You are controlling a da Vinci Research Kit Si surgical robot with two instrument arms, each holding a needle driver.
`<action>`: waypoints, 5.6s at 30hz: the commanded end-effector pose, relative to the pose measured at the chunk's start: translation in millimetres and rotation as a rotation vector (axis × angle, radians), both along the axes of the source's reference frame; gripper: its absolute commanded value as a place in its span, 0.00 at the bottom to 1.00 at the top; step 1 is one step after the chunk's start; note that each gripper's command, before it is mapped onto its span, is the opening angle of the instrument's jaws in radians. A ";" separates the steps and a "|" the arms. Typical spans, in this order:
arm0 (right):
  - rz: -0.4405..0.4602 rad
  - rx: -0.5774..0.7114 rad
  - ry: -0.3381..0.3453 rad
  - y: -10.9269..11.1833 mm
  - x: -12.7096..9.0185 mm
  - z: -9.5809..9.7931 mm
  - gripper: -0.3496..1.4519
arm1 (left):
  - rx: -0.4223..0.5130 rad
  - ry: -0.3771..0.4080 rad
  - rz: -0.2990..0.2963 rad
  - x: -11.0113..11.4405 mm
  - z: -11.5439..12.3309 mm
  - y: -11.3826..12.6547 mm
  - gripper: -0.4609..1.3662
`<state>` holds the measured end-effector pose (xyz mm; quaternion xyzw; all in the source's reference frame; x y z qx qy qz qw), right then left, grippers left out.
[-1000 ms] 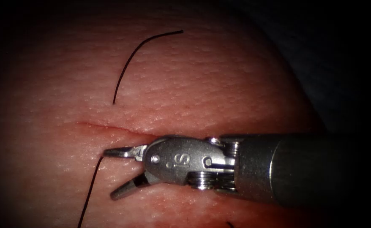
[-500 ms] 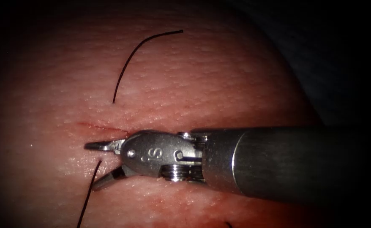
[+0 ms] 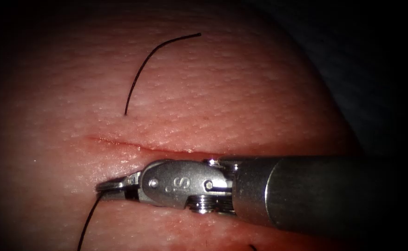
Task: Wound Closure
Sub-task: Grasp the suture and pull it down with the right hand until the only a short end it left, then adjust the short end with the right
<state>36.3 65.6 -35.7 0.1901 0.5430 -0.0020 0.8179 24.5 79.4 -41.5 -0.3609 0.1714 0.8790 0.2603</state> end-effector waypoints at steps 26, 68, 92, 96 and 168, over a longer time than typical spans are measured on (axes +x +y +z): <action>-0.091 0.032 -0.039 -5.6 0.6 -5.8 0.00 | 0.007 -0.005 0.010 0.0 0.1 0.0 0.06; -0.172 0.221 -0.031 -7.0 -0.5 -7.9 0.32 | 0.007 -0.006 0.011 0.1 0.1 0.0 0.06; 0.173 0.251 -0.054 2.1 -8.7 -9.2 0.88 | 0.007 -0.006 0.010 0.1 0.2 0.0 0.06; 0.321 0.336 -0.064 4.2 -9.4 -8.0 0.84 | 0.007 -0.006 0.010 0.0 0.2 0.0 0.06; 0.976 0.714 -0.195 17.5 -1.1 5.5 0.00 | -0.004 -0.011 0.101 -7.8 3.7 -1.5 0.06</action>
